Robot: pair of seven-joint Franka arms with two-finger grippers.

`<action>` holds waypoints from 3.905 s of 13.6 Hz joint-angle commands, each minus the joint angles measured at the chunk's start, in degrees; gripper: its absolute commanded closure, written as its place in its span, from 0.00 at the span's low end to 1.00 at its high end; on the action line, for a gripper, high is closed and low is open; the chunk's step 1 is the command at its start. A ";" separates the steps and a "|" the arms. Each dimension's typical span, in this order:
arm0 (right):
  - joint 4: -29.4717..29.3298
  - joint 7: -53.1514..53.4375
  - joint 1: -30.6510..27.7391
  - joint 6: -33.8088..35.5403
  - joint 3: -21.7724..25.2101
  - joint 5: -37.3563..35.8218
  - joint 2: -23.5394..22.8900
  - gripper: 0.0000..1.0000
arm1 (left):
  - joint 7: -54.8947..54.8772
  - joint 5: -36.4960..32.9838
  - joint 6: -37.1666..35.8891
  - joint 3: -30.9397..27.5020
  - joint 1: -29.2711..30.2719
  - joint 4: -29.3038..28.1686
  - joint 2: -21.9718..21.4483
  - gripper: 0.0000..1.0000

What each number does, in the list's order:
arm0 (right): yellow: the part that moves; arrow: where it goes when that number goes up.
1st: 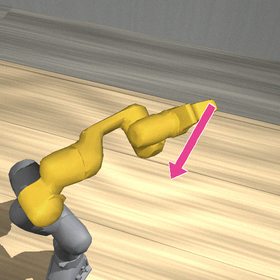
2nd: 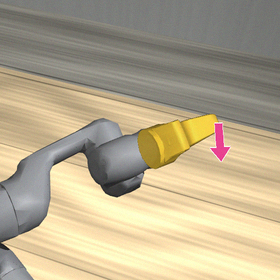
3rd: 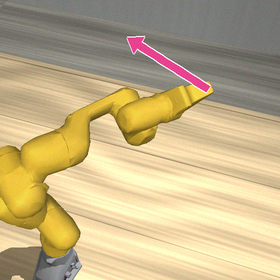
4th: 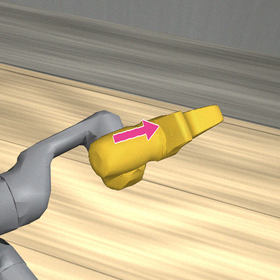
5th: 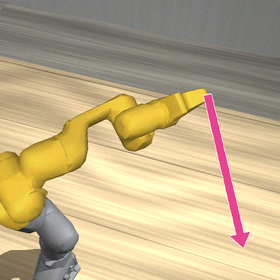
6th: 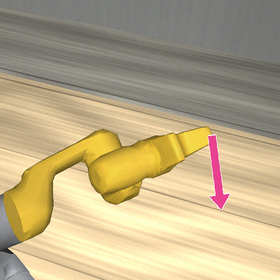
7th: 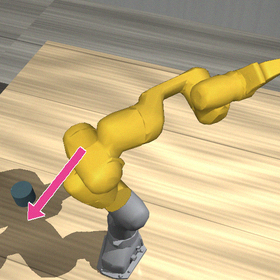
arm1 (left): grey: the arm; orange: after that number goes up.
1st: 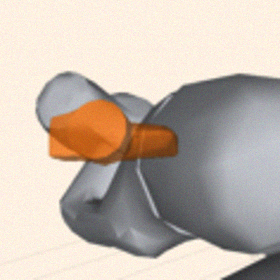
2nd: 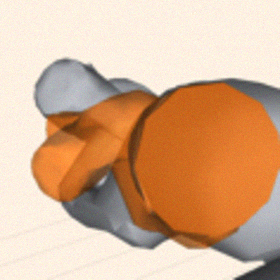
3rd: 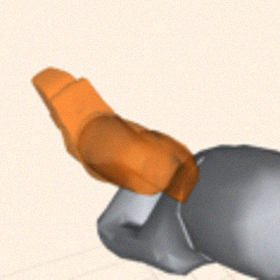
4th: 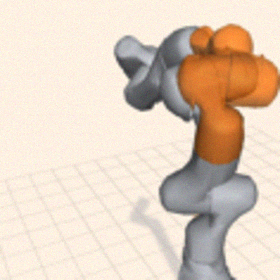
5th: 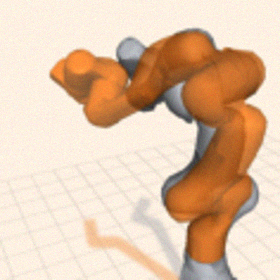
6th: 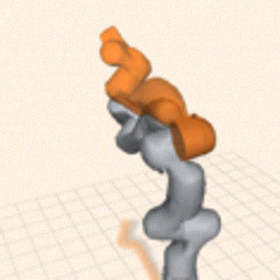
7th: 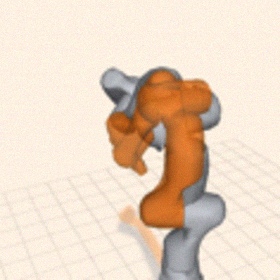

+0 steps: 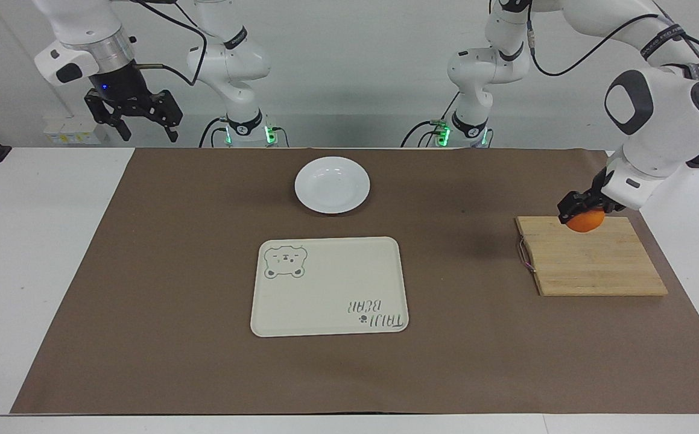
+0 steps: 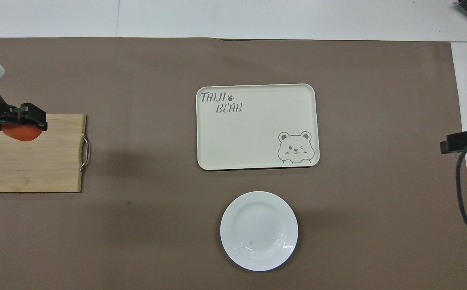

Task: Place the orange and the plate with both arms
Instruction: 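Lift the orange with the left gripper and carry it toward the plate, then lower the orange onto the white plate and open the left gripper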

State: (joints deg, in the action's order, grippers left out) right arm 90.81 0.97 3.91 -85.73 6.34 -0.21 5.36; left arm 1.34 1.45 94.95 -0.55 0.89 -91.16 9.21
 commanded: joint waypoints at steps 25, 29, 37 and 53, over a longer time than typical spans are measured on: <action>-0.20 1.14 -0.39 -0.32 -0.54 -0.49 0.00 0.00 | 21.47 0.66 17.70 0.81 -33.92 -21.59 -7.19 1.00; -0.20 1.14 -0.39 -0.40 -0.54 -0.49 0.00 0.00 | 33.44 0.66 23.96 0.81 -41.31 -24.85 -5.35 1.00; -0.20 1.14 -0.39 -0.32 -0.54 -0.58 0.00 0.00 | 52.17 0.57 36.17 0.72 -53.45 -26.53 0.54 1.00; 7.61 -2.55 -0.39 -1.89 -0.54 11.17 1.06 0.00 | 55.74 -0.13 32.43 -0.07 -50.31 -24.16 -1.99 0.00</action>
State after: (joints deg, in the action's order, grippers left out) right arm 94.33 0.47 4.12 -85.54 5.94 6.85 5.35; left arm 60.67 1.60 131.92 -0.61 -52.95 -116.05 10.27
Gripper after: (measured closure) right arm 0.000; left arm 0.000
